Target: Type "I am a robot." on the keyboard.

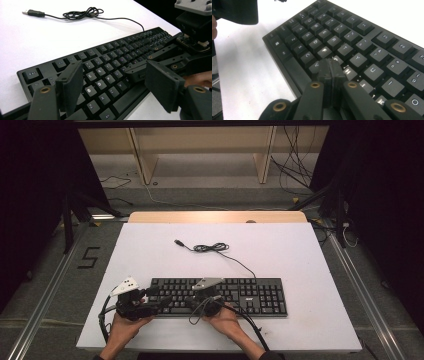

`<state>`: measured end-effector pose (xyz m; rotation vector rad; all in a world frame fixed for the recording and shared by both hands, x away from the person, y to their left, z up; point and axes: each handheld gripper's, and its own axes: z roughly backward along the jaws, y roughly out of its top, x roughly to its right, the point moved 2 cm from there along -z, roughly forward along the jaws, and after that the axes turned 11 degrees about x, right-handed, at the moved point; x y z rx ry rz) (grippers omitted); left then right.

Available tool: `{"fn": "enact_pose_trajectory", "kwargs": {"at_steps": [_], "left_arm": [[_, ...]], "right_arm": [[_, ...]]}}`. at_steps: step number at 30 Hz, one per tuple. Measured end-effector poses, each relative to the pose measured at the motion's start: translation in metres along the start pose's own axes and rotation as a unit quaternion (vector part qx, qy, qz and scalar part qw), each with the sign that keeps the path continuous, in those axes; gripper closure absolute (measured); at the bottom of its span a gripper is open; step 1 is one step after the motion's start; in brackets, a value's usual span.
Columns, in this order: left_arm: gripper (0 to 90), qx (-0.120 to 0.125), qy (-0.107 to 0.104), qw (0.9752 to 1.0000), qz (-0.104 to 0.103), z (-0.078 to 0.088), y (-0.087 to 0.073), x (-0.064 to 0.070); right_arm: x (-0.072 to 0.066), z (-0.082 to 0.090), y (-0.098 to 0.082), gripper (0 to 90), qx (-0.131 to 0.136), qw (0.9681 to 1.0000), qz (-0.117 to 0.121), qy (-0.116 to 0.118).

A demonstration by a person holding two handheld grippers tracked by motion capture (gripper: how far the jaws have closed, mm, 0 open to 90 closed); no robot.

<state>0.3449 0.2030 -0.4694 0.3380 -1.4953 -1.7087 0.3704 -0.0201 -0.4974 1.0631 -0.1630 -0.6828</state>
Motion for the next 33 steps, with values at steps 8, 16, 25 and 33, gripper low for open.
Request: {"fn": "enact_pose_trajectory", "kwargs": {"at_steps": [8,16,25,33], "left_arm": [[30.6,-0.001,0.001,1.0,-0.001,0.0,0.0,0.0],[30.6,-0.001,0.001,1.0,-0.002,0.0,0.0,0.0],[30.6,-0.001,0.002,1.0,-0.002,0.0,0.0,-0.001],[30.6,-0.001,0.003,1.0,-0.003,0.0,0.0,-0.001]], "right_arm": [[0.0,-0.001,-0.003,90.0,-0.003,1.0,0.001,-0.004],[0.0,0.001,-0.001,88.6,0.005,1.0,-0.008,0.001],[0.004,0.007,0.004,84.0,0.019,0.9997,-0.017,0.001],[0.007,0.01,0.006,81.2,0.026,0.9994,-0.02,0.0]]}}
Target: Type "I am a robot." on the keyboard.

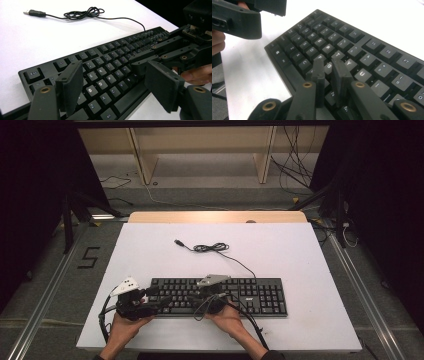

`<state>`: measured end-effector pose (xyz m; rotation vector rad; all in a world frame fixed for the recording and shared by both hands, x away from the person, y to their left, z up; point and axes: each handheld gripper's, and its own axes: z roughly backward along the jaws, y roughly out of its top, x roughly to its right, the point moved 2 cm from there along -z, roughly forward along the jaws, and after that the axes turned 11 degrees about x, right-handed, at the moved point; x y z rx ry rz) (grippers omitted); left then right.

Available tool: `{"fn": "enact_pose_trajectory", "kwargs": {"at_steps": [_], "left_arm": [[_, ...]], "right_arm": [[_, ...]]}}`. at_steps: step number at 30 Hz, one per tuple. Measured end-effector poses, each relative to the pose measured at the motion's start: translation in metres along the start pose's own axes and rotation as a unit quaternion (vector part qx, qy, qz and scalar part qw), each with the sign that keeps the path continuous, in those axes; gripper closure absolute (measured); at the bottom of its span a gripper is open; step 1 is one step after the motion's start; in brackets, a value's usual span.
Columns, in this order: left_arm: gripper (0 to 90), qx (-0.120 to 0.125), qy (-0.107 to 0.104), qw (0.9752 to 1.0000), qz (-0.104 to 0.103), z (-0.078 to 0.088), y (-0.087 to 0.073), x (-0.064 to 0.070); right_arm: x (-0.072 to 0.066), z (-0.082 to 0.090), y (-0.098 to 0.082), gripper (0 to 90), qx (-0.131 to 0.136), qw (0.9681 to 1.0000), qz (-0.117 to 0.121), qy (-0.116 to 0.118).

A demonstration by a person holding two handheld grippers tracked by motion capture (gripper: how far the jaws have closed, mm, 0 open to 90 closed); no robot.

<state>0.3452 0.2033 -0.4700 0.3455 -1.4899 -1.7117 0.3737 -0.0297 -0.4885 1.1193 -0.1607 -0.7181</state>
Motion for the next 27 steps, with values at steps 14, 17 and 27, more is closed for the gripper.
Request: {"fn": "enact_pose_trajectory", "kwargs": {"at_steps": [14,17,27], "left_arm": [[30.6,0.001,0.0,1.0,0.0,0.0,0.0,0.0],[30.6,0.002,0.0,1.0,0.0,0.0,0.0,0.0],[30.6,0.002,0.0,1.0,0.001,0.0,0.0,0.0]], "right_arm": [[0.008,0.008,0.006,61.4,0.013,0.9999,-0.009,-0.001],[0.01,0.01,0.008,58.2,0.013,0.9998,-0.014,-0.005],[0.023,0.018,0.012,42.8,0.012,0.9993,-0.022,-0.029]]}}
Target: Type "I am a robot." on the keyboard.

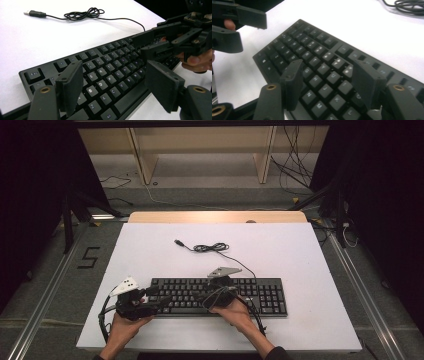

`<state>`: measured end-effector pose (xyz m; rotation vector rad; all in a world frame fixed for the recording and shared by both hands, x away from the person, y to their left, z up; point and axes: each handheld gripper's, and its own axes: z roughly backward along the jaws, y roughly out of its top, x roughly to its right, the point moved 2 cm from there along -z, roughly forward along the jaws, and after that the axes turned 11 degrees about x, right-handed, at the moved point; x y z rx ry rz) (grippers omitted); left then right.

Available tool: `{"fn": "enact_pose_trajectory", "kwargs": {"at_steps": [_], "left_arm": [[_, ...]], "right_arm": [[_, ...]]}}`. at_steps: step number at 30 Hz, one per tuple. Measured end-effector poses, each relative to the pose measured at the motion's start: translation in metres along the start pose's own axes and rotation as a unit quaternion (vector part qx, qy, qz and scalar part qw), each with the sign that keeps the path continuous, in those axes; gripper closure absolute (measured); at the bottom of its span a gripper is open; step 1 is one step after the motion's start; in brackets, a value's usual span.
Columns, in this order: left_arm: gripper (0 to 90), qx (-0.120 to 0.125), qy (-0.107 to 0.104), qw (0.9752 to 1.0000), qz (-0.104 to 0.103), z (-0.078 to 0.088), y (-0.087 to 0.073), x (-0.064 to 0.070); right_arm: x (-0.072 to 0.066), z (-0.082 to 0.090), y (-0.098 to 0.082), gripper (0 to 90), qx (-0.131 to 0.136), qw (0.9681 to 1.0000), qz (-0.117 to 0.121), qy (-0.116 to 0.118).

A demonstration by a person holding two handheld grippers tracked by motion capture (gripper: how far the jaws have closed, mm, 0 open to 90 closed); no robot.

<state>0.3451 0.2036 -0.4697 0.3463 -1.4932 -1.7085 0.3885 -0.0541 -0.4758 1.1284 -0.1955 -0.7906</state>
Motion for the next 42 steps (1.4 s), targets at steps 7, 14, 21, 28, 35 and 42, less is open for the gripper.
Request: {"fn": "enact_pose_trajectory", "kwargs": {"at_steps": [7,14,21,28,35,42], "left_arm": [[30.6,0.0,0.0,1.0,0.0,0.0,0.0,0.0],[30.6,0.0,0.001,1.0,-0.001,0.0,0.0,-0.001],[30.7,-0.001,0.002,1.0,-0.002,0.0,0.0,-0.001],[30.7,-0.002,0.002,1.0,-0.003,0.0,0.0,-0.001],[30.7,-0.002,0.001,1.0,-0.003,0.0,0.0,-0.001],[30.7,-0.001,0.001,1.0,-0.003,0.0,0.0,-0.001]], "right_arm": [[0.009,0.004,0.001,53.1,0.002,0.9998,-0.002,-0.022],[0.016,0.006,-0.001,74.4,0.0,0.9994,0.001,-0.035],[0.02,0.006,-0.005,87.0,-0.012,0.9989,0.003,-0.045],[0.022,0.003,-0.008,89.8,-0.023,0.9984,0.005,-0.051],[0.022,0.002,-0.01,90.0,-0.028,0.9983,0.006,-0.051],[0.022,0.001,-0.012,90.0,-0.031,0.9981,0.007,-0.052]]}}
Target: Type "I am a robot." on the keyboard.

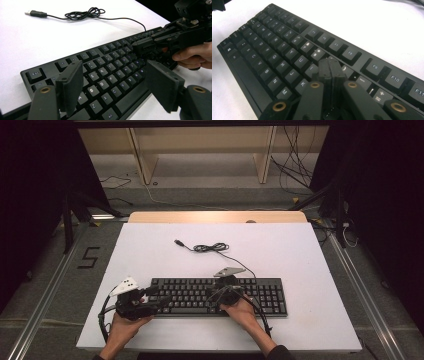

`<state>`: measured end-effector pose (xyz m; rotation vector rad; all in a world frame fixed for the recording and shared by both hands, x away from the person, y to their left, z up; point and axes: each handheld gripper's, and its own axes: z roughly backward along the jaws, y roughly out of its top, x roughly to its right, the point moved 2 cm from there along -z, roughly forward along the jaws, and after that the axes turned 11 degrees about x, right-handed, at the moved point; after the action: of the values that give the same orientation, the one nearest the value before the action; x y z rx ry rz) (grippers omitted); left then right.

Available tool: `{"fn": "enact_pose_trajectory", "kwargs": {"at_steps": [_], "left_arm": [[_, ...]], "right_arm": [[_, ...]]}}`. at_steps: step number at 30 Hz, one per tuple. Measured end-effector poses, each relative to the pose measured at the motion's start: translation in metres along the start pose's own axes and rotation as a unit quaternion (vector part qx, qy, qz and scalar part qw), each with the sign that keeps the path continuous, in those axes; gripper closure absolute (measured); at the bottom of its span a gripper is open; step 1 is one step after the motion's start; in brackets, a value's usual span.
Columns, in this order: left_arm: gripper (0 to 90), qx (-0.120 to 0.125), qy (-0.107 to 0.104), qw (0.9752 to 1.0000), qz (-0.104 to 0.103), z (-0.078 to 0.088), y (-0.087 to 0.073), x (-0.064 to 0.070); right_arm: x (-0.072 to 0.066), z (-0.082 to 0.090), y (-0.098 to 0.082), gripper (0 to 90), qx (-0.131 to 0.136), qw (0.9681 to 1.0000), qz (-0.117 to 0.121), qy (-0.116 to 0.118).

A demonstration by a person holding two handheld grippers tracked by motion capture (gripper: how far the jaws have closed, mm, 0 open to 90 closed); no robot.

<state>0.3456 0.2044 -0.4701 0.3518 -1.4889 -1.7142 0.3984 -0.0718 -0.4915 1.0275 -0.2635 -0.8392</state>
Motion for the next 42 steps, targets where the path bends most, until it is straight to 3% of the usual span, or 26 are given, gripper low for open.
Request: {"fn": "enact_pose_trajectory", "kwargs": {"at_steps": [6,11,14,16,20,25,34,42], "left_arm": [[30.7,0.0,0.0,1.0,0.0,0.0,0.0,0.0],[30.7,0.0,0.002,1.0,-0.001,0.0,0.0,0.0],[30.7,0.0,0.001,1.0,-0.001,-0.001,0.0,0.0],[30.8,0.001,0.002,1.0,0.001,-0.001,0.0,0.0],[30.9,-0.001,0.003,1.0,0.0,-0.002,0.0,0.0],[32.7,-0.007,0.008,0.9999,0.002,-0.005,0.0,-0.002],[44.4,-0.026,0.016,0.9995,0.005,-0.017,0.003,-0.003],[62.0,-0.054,0.005,0.9984,-0.016,-0.034,0.006,0.006]], "right_arm": [[-0.001,-0.002,-0.003,90.0,-0.004,0.9999,0.01,-0.006],[-0.001,-0.001,-0.003,89.2,-0.002,1.0,0.004,-0.008],[-0.001,0.002,-0.001,80.9,0.008,0.9998,-0.016,0.007],[-0.002,0.005,0.0,78.9,0.019,0.9996,-0.016,0.011],[-0.006,0.013,0.001,64.9,0.027,0.9995,-0.007,0.018],[-0.007,0.023,0.001,54.1,0.036,0.9989,-0.015,0.026],[-0.01,0.041,-0.002,44.1,0.056,0.9974,-0.013,0.044],[-0.011,0.053,-0.008,40.3,0.062,0.9968,-0.014,0.049]]}}
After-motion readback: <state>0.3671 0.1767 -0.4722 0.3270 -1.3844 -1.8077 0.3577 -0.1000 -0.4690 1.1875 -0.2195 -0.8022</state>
